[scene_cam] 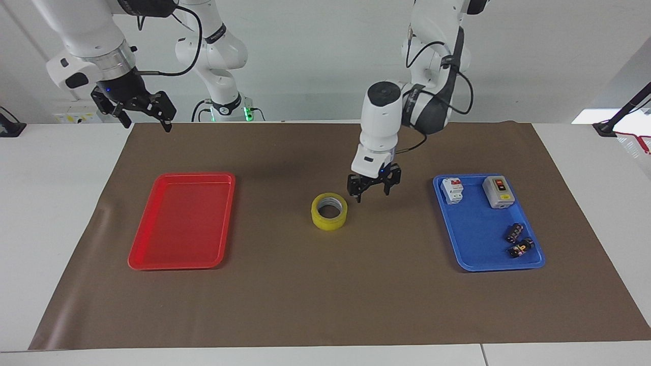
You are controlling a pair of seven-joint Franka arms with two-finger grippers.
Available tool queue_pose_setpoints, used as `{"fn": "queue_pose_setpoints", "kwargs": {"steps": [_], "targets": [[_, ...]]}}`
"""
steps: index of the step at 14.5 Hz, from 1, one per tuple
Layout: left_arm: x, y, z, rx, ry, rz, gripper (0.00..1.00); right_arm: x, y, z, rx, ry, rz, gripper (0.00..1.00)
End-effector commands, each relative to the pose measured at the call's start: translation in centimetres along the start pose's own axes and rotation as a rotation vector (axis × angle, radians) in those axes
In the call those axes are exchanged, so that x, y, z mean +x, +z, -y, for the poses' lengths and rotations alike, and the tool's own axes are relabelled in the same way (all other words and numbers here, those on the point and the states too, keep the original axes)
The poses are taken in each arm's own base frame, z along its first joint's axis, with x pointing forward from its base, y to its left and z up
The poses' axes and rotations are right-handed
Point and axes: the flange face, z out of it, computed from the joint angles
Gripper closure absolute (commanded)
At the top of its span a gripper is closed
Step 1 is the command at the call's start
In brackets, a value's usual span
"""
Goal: Place and move tape with both arms
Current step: 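Release the tape on the table and withdraw the left gripper to rest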
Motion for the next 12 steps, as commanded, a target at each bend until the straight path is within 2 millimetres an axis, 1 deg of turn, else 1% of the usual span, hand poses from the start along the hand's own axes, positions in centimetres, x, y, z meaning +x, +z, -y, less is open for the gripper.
{"fn": "queue_pose_setpoints", "kwargs": {"steps": [1,3,5,7,8,9,10,11,12], "targets": [[1.5,-3.4,7.0,-0.001,0.029,0.018,0.00,-0.5,-0.2,0.0,-0.004,-0.020,0.006,0.00],[3.4,-6.1,12.1,-0.048,0.056,0.050,0.00,-0.5,-0.1,0.0,-0.004,-0.020,0.008,0.00],[5.6,-8.6,17.1,-0.054,0.107,0.068,0.00,-0.5,0.0,0.0,-0.004,-0.017,0.006,0.00],[7.9,-11.6,20.7,-0.043,0.116,0.083,0.00,-0.6,0.4,0.2,-0.003,-0.022,0.006,0.00],[9.1,-12.6,22.5,-0.043,0.119,0.083,0.00,-0.7,0.4,0.4,-0.003,-0.025,0.000,0.00],[10.0,-13.8,23.9,-0.046,0.126,0.078,0.00,-0.6,0.1,1.1,-0.002,-0.036,-0.018,0.00],[10.6,-14.5,24.8,-0.052,0.125,0.084,0.00,-0.5,0.0,2.1,-0.002,-0.048,-0.037,0.00],[11.0,-15.0,25.5,-0.062,0.120,0.092,0.00,-0.5,0.6,4.0,-0.003,-0.073,-0.049,0.00],[10.9,-15.2,25.8,-0.067,0.117,0.095,0.00,-0.5,1.6,5.8,-0.003,-0.088,-0.052,0.00]]}}
